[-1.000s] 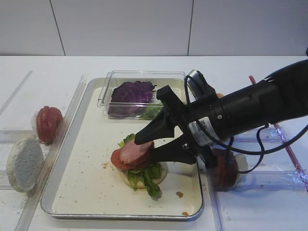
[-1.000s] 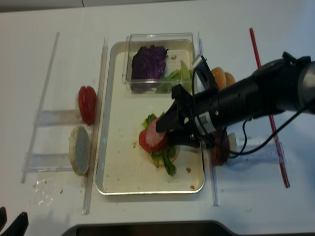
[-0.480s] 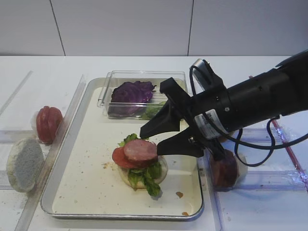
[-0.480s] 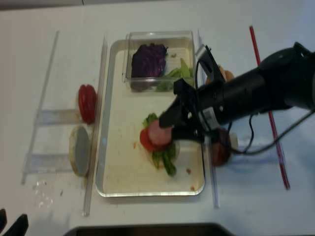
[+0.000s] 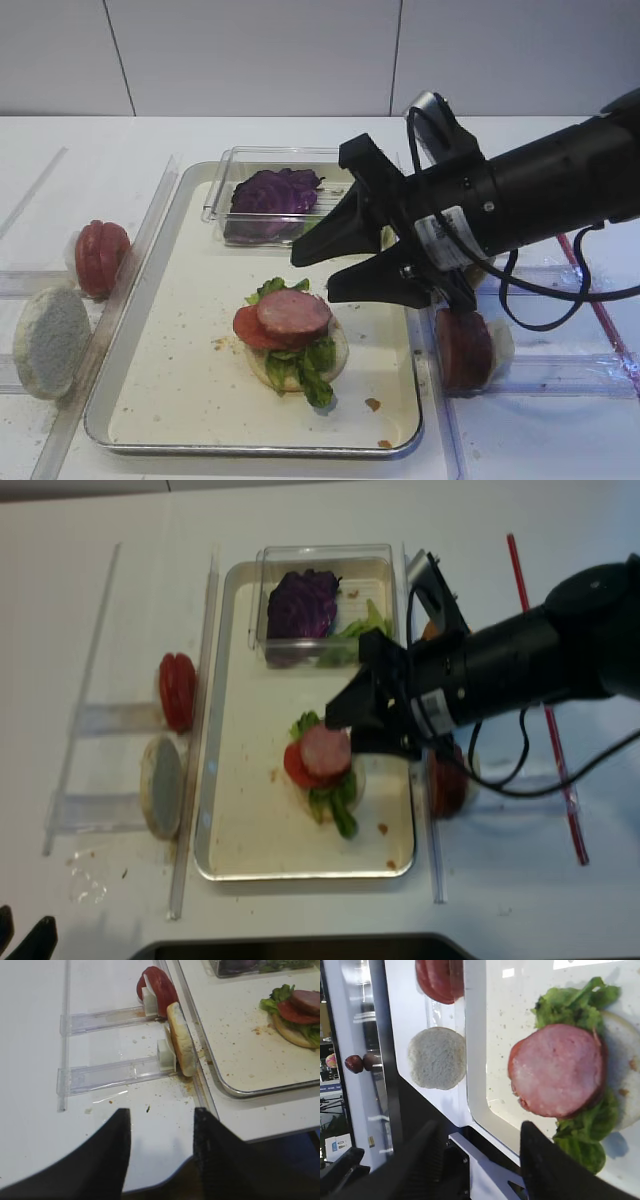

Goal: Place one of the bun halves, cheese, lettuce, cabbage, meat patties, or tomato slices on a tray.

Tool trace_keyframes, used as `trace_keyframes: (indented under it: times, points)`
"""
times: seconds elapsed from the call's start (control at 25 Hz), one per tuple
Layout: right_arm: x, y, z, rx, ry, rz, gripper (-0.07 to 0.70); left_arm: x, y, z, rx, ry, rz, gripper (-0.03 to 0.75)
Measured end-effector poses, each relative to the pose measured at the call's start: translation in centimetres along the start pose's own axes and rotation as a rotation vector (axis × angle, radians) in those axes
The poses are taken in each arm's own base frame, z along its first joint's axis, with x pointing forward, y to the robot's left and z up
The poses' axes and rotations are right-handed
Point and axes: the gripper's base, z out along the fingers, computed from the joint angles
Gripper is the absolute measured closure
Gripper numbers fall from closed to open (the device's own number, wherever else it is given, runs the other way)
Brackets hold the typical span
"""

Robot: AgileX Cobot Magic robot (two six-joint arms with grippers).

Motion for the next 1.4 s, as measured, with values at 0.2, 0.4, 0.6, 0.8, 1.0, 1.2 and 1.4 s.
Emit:
trace_keyframes:
  times: [0.2,0.4,0.6,0.8,1.0,1.2,1.4]
  points:
    - [0.0,1.0,-0.8,0.049,0.022,-0.046,0.241,0.0,0.0,0.0,0.0,0.0,0.0,0.43]
    - [0.0,2.8,-2.5,0.153,0.059,-0.111,0.241,0.0,0.0,0.0,0.0,0.0,0.0,0.43]
    - [0.2,4.8,-4.6,0.281,0.101,-0.178,0.241,0.0,0.0,0.0,0.0,0.0,0.0,0.43]
    - [0.5,6.3,-6.9,0.437,0.145,-0.182,0.241,0.0,0.0,0.0,0.0,0.0,0.0,0.43]
    - [-0.3,7.1,-8.9,0.603,0.064,-0.197,0.241,0.0,0.0,0.0,0.0,0.0,0.0,0.43]
    - [-0.1,7.5,-9.9,0.652,0.032,-0.221,0.241,0.0,0.0,0.0,0.0,0.0,0.0,0.43]
    - [-0.2,7.1,-10.2,0.702,0.029,-0.248,0.241,0.0,0.0,0.0,0.0,0.0,0.0,0.43]
